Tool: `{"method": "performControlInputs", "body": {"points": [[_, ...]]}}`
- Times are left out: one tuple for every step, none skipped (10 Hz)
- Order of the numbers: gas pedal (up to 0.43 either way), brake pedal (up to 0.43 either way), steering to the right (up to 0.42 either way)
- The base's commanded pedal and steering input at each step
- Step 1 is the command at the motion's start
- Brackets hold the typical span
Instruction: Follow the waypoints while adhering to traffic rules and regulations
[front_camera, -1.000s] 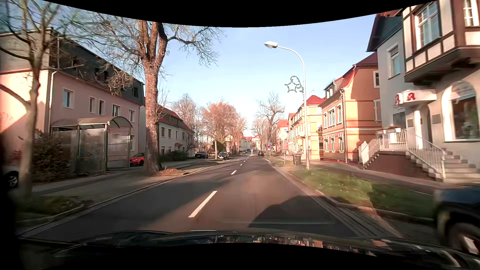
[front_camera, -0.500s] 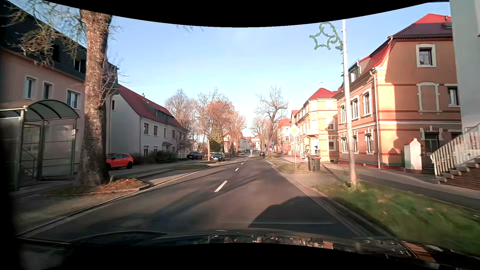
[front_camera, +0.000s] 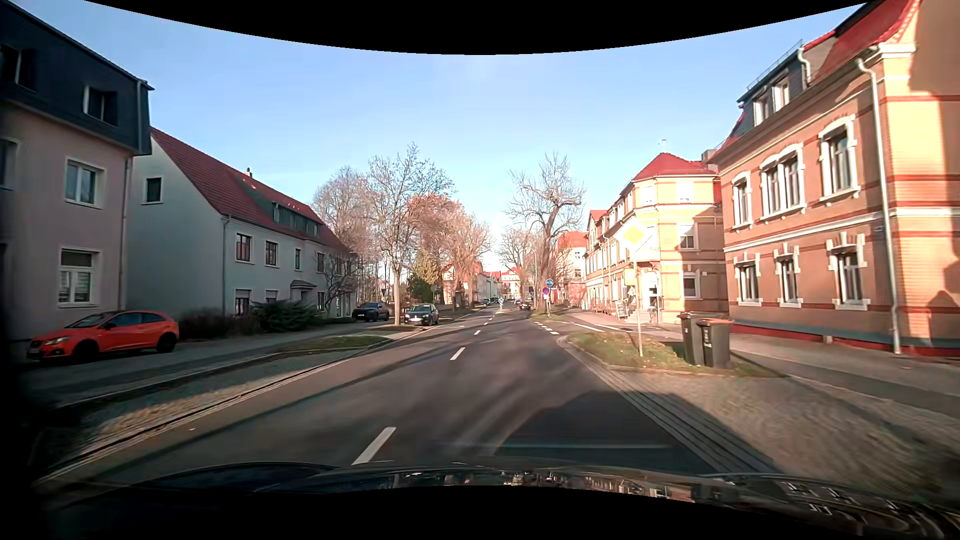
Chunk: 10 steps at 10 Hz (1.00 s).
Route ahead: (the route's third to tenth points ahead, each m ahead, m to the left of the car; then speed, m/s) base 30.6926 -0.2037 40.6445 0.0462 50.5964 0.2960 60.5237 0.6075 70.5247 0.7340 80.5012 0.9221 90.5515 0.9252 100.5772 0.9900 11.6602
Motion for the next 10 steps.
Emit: {"method": "performControlInputs", "body": {"points": [[0.098,0.000,0.001],[0.098,0.000,0.001],[0.098,0.000,0.001],[0.098,0.000,0.001],[0.098,0.000,0.001],[0.098,0.000,0.000],[0.098,0.000,-0.001],[0.098,0.000,-0.003],[0.098,0.000,-0.003],[0.098,0.000,-0.003]]}}
